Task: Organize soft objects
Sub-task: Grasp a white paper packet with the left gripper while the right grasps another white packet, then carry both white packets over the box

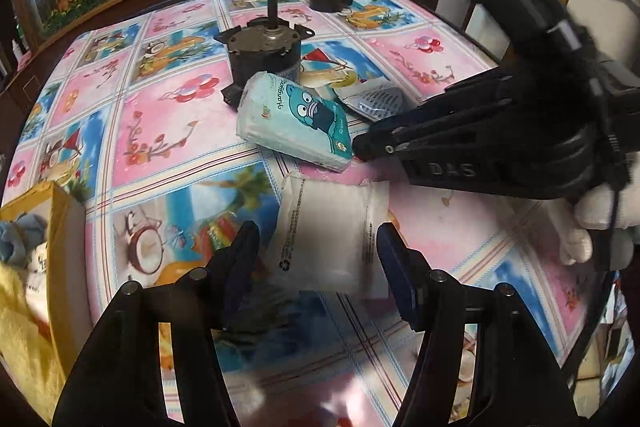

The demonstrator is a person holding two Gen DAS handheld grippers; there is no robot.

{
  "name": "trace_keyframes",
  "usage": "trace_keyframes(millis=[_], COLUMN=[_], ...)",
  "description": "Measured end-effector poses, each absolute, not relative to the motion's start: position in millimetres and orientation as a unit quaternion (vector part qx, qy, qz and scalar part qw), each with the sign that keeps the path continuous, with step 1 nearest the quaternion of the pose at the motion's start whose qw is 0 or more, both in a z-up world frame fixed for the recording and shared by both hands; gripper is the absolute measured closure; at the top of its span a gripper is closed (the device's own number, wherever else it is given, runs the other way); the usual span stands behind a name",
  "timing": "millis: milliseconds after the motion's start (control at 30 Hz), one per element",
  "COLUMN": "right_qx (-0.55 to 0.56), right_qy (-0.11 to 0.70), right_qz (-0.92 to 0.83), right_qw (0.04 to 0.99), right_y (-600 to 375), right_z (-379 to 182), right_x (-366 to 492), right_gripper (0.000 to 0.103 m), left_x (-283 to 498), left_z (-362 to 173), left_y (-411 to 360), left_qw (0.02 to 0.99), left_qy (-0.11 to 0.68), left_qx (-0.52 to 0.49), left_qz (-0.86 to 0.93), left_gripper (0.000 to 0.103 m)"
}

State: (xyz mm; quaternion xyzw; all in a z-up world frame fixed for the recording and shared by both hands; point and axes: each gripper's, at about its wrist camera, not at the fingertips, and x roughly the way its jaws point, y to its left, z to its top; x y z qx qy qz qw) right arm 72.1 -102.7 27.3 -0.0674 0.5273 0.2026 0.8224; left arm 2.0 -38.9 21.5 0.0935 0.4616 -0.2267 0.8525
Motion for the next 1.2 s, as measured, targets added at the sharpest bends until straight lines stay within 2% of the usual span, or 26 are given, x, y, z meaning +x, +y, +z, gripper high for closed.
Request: trace_keyframes(millis=[67,133,233,267,300,333,367,433,567,633,667,700,800,833,900,933,967,1000,1033,1200], right_qx=[-0.036,-0.004,0.052,0.063,0.067,0.073,0.082,0.087,0.066,0.03,0.014,0.004,-0.02,-0.024,-0.026,-0.028,-0.026,-0.025,-0.024,-0.006], right_qy=[0.521,0.51,0.484,0.476,0.474,0.472,0.472,0.477,0.482,0.48,0.478,0.478,0.475,0.472,0.467,0.466,0.468,0.47,0.471,0.466], right_qz=[0.212,0.218,0.217,0.209,0.199,0.191,0.186,0.176,0.174,0.16,0.153,0.148,0.132,0.13,0.126,0.129,0.136,0.142,0.147,0.148], right_qw=[0.826,0.832,0.846,0.852,0.855,0.858,0.858,0.857,0.856,0.862,0.865,0.866,0.87,0.872,0.875,0.875,0.873,0.871,0.87,0.872], right_y=[-115.3,-127.8,-152.9,-161.4,-167.1,-173.3,-178.1,-181.8,-168.1,-160.0,-155.7,-150.8,-141.6,-139.8,-137.5,-135.7,-134.4,-133.5,-131.8,-135.8], right_z=[30.7,38.2,50.2,52.0,52.1,50.7,47.9,41.8,32.3,29.5,28.3,26.4,19.5,18.5,17.8,18.7,20.1,21.3,21.7,22.2], right_x=[71.2,70.4,70.7,71.7,73.4,75.1,76.7,80.2,86.7,91.5,93.3,95.3,98.2,98.7,97.8,96.6,94.6,92.2,89.8,71.5], right_gripper=[0.09,0.089,0.089,0.088,0.085,0.079,0.076,0.063,0.061,0.059,0.055,0.044,0.032,0.029,0.03,0.041,0.048,0.063,0.071,0.075], left_x=[8.5,9.9,10.8,12.0,12.6,13.1,13.9,13.4,12.6,12.5,11.8,11.4,10.2,10.0,9.2,8.4,8.3,7.5,6.5,-4.1], left_z=[12.0,9.4,9.8,10.0,11.0,11.5,11.9,11.8,10.6,9.6,9.1,8.7,7.7,8.0,9.8,10.7,11.9,13.3,15.3,29.0], left_y=[-48.8,-55.1,-56.5,-54.5,-52.4,-51.4,-49.7,-50.0,-54.2,-56.1,-56.6,-56.8,-59.3,-59.9,-59.5,-58.6,-56.7,-54.7,-52.1,-40.3], left_qw=[0.848,0.854,0.851,0.852,0.855,0.855,0.855,0.856,0.86,0.864,0.866,0.868,0.872,0.872,0.87,0.868,0.866,0.866,0.866,0.871], left_qy=[0.465,0.455,0.462,0.463,0.458,0.457,0.458,0.457,0.453,0.448,0.444,0.441,0.434,0.433,0.436,0.439,0.442,0.443,0.443,0.434], left_qx=[0.111,0.125,0.117,0.11,0.106,0.102,0.095,0.094,0.096,0.1,0.1,0.097,0.094,0.092,0.084,0.077,0.067,0.058,0.049,0.018], left_qz=[-0.227,-0.22,-0.22,-0.219,-0.22,-0.222,-0.224,-0.222,-0.214,-0.21,-0.208,-0.207,-0.208,-0.209,-0.216,-0.221,-0.224,-0.226,-0.227,-0.23], left_gripper=[0.042,0.033,0.034,0.038,0.05,0.053,0.054,0.054,0.053,0.05,0.049,0.048,0.047,0.054,0.061,0.062,0.063,0.063,0.063,0.063])
